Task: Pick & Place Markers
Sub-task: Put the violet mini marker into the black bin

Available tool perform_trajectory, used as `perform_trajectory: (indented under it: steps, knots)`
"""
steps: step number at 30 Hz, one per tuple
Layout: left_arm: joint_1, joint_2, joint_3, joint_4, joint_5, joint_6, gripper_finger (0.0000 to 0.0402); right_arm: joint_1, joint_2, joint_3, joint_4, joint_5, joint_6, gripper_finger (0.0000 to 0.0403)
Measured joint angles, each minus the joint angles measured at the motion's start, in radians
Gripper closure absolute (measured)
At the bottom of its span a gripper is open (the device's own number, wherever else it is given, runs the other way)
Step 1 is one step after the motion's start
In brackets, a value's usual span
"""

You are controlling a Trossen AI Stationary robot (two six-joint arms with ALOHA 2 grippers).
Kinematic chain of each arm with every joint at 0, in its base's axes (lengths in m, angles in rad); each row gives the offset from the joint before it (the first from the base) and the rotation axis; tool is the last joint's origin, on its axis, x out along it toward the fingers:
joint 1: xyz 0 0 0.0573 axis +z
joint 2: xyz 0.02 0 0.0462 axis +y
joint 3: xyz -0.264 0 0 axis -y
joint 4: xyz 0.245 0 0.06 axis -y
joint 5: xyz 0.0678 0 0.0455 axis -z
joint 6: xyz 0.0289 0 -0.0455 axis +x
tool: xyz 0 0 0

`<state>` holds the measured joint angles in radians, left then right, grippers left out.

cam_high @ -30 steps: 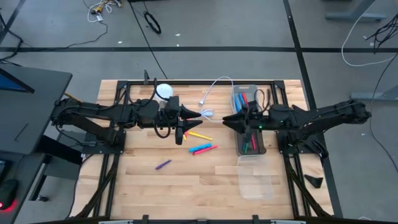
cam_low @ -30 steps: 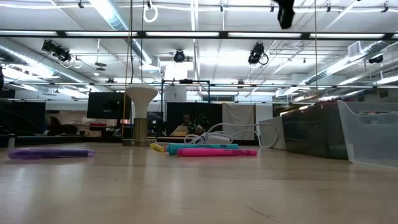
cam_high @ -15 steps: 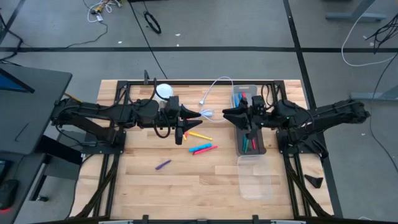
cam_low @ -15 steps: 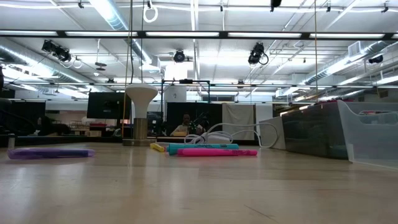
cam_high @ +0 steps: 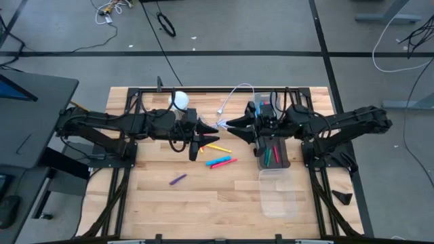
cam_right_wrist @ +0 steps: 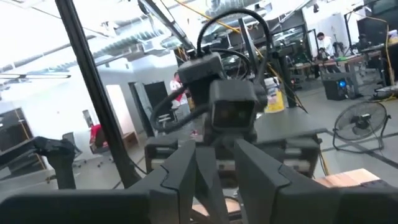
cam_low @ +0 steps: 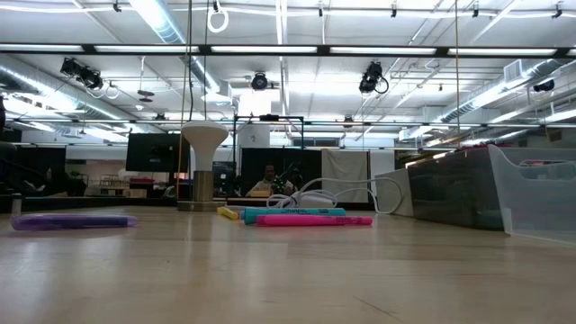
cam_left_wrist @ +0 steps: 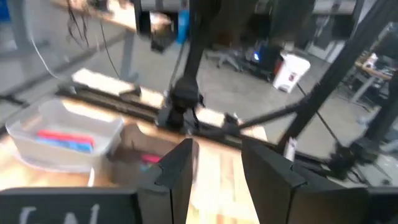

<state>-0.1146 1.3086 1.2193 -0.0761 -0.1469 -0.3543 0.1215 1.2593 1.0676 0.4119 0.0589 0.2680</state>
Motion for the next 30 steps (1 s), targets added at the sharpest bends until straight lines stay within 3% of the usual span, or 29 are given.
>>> perform_trajectory:
  steps: [12, 21, 30]
  knots:
    - [0.000, -0.075, 0.002, -0.431, 0.029, -0.220, 0.0259, 0.000, 0.007, 0.001, -0.040, 0.000, 0.038, 0.0291]
    - [-0.020, -0.103, 0.000, -0.772, 0.116, -0.426, 0.0262, 0.000, 0.006, 0.001, -0.061, 0.000, 0.037, 0.0291]
    - [-0.059, -0.099, 0.000, -0.988, 0.172, -0.557, 0.0304, 0.000, 0.006, 0.001, -0.064, 0.003, 0.037, 0.0291]
